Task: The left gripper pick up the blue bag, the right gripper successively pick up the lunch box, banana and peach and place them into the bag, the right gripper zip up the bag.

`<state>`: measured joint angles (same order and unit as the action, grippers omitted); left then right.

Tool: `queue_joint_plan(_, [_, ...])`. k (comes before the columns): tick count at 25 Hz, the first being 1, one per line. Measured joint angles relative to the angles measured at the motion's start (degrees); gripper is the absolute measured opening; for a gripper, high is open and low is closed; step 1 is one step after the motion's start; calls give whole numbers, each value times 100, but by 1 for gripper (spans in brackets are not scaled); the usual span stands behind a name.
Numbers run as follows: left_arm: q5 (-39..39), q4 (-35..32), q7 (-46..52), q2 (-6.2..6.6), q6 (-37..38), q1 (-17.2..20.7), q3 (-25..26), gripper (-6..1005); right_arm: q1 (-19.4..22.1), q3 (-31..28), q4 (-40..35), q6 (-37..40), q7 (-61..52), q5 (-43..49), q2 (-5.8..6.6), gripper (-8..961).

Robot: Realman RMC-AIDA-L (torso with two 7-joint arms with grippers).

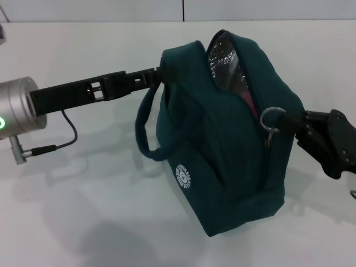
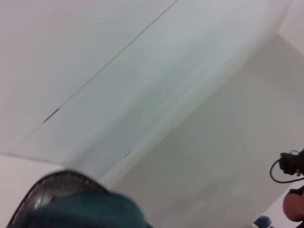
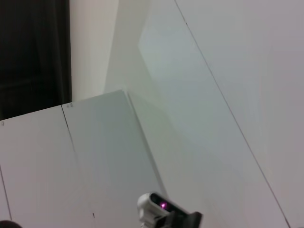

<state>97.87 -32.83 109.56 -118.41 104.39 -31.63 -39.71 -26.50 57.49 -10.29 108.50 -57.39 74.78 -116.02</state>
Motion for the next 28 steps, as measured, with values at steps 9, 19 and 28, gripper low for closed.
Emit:
queue_joint_plan(9, [-392, -11, -1044, 45, 631, 323, 28, 736, -540, 43, 91, -162, 0, -2, -16, 1])
queue_joint_plan(19, [-595, 28, -2134, 35, 801, 951, 35, 760, -1135, 45, 136, -543, -121, -60, -18, 1])
queue_joint_plan(28, [-643, 101, -2952, -72, 738, 1369, 42, 760, -1636, 35, 112, -943, -123, -110, -17, 2])
